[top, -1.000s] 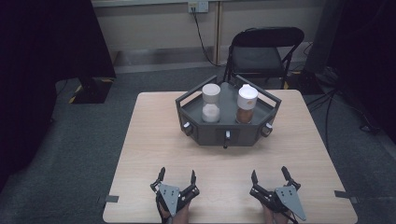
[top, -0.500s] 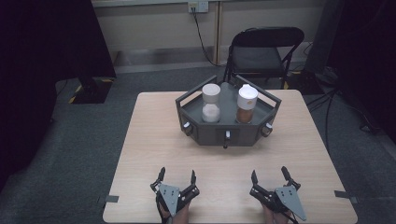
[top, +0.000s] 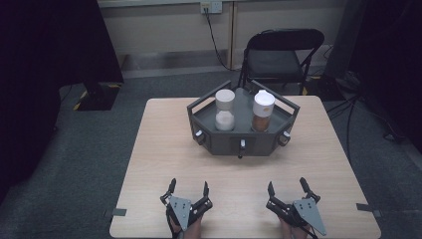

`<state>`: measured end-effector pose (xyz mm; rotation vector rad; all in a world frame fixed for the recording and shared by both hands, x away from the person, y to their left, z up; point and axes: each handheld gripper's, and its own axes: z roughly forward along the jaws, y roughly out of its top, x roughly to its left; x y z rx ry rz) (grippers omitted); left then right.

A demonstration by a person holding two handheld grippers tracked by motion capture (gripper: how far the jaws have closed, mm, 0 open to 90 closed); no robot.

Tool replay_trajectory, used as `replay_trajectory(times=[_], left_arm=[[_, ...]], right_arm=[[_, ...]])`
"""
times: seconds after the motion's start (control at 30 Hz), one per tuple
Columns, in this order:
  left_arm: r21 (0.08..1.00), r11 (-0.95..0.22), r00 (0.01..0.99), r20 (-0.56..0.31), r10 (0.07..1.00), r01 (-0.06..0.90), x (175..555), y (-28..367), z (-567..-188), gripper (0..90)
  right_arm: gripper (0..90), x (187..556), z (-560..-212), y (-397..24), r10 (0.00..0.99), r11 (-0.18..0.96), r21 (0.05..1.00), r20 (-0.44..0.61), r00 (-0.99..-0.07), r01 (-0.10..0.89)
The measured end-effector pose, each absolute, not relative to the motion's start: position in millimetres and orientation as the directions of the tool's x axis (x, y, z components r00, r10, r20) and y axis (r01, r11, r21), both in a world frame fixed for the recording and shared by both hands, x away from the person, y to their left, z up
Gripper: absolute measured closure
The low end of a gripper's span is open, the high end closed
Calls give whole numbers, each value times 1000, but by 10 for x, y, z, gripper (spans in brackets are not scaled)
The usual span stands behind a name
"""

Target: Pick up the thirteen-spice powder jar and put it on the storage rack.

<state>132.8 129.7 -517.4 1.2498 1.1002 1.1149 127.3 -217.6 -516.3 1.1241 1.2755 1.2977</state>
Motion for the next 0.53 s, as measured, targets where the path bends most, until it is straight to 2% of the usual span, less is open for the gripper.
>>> replay_trajectory(times=[0.53], left_arm=[[1000,6,143,-4,990,-16,1335,1314,-5167,2]], right_arm=[[0,1274,-5161,-2175,994,9,1000,-12,-113,-28]])
